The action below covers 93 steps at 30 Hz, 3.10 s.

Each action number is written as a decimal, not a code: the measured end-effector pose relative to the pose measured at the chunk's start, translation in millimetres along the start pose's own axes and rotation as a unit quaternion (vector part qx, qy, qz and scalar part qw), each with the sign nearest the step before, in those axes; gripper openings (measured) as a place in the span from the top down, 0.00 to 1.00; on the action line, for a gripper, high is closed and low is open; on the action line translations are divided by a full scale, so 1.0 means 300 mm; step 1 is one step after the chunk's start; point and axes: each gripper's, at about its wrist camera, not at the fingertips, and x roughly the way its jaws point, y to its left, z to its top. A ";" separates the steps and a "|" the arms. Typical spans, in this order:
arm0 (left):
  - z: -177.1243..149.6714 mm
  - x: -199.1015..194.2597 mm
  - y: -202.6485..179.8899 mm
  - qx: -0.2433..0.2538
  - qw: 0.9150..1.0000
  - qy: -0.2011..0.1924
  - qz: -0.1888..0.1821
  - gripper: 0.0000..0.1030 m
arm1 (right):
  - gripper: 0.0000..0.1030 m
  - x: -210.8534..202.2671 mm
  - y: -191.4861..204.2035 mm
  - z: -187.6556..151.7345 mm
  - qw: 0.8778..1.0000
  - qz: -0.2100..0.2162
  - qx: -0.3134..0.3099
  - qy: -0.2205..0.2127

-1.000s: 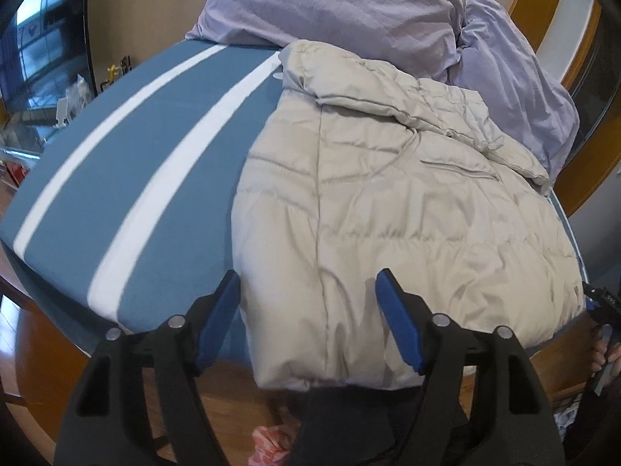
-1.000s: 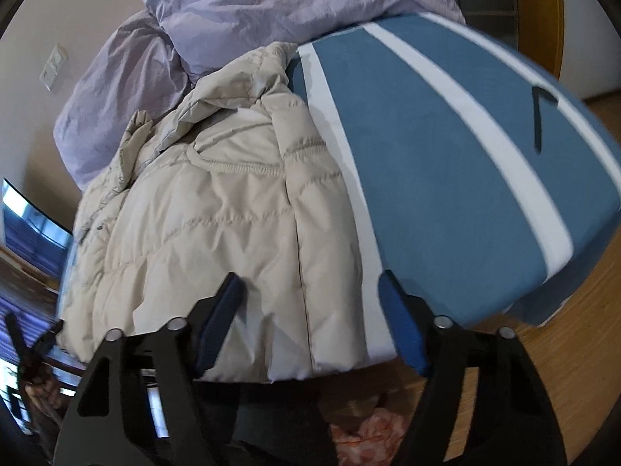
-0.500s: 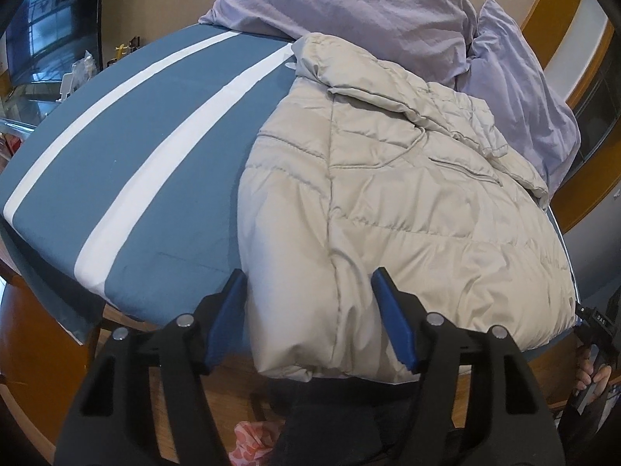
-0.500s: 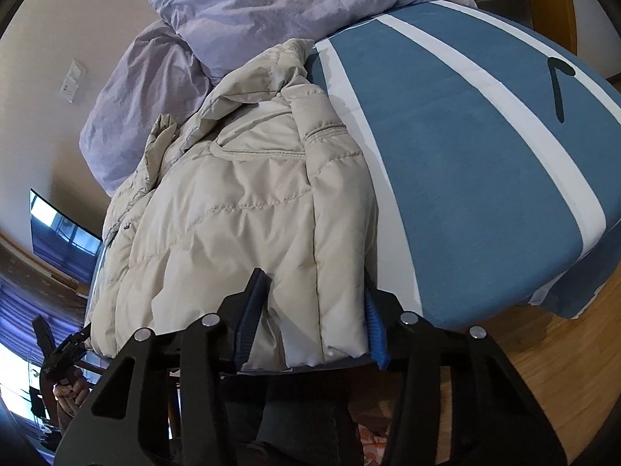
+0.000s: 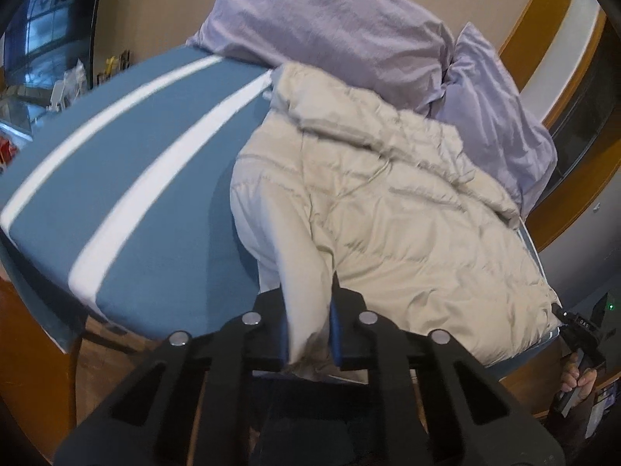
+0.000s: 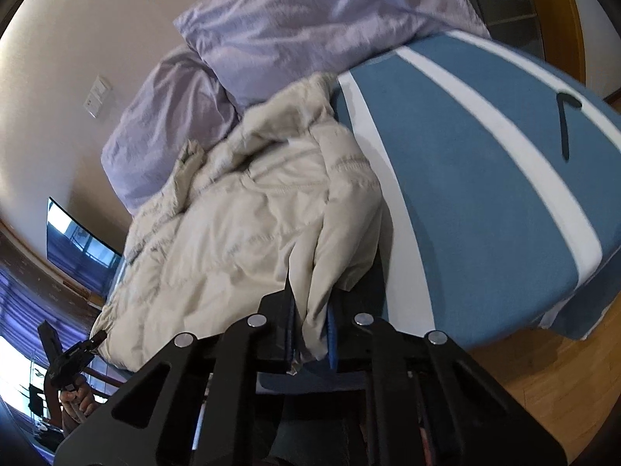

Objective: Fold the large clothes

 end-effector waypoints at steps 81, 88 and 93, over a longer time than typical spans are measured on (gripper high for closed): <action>0.866 0.653 -0.552 0.111 0.988 -0.053 0.093 0.20 | 0.35 0.791 0.599 0.739 0.984 -0.079 -0.156 0.018; 0.781 0.692 -0.688 0.161 0.983 -0.039 0.082 0.20 | 0.35 0.953 0.683 0.652 0.971 -0.111 -0.200 0.064; 0.769 0.724 -0.699 0.166 0.982 -0.035 0.083 0.20 | 0.71 1.064 0.677 0.585 0.956 -0.147 -0.235 0.092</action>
